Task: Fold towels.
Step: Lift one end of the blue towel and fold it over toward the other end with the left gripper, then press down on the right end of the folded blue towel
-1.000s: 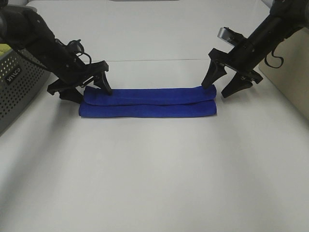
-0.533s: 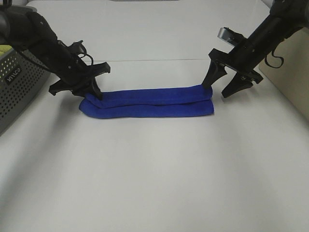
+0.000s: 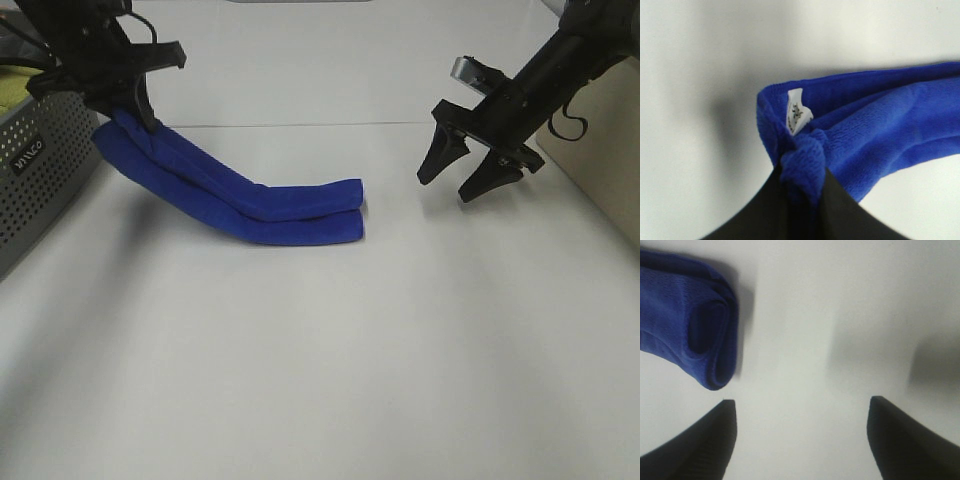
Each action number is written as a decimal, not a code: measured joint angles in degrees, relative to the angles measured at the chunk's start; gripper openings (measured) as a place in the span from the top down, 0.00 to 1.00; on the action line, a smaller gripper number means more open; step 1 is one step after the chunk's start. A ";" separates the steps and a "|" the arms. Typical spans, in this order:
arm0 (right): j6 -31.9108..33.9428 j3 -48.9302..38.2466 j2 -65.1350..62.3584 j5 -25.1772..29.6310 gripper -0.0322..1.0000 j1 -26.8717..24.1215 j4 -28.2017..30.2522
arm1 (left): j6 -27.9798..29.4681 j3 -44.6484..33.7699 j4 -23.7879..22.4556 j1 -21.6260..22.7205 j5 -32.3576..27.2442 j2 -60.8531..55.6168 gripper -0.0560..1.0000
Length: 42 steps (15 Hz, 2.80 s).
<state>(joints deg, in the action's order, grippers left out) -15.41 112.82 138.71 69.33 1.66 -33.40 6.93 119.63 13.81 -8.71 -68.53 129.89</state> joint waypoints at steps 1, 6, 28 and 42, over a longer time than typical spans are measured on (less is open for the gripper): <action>0.00 0.00 0.00 0.00 0.28 0.00 0.00 | 1.32 2.64 0.40 -0.06 -0.46 0.00 0.87; 0.00 0.00 0.00 0.00 0.28 0.00 -0.29 | 6.07 6.42 5.79 -7.33 -0.69 0.69 0.87; -2.06 0.00 -5.21 -0.06 0.30 7.73 -14.04 | 7.05 8.48 21.31 -5.73 19.02 7.73 0.33; -11.00 0.00 5.33 0.63 0.30 14.15 -24.35 | 1.89 8.54 18.56 -2.64 10.03 5.73 0.33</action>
<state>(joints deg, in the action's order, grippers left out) -26.41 112.82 144.04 69.96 15.81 -57.75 8.82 128.17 32.37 -11.34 -58.50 135.62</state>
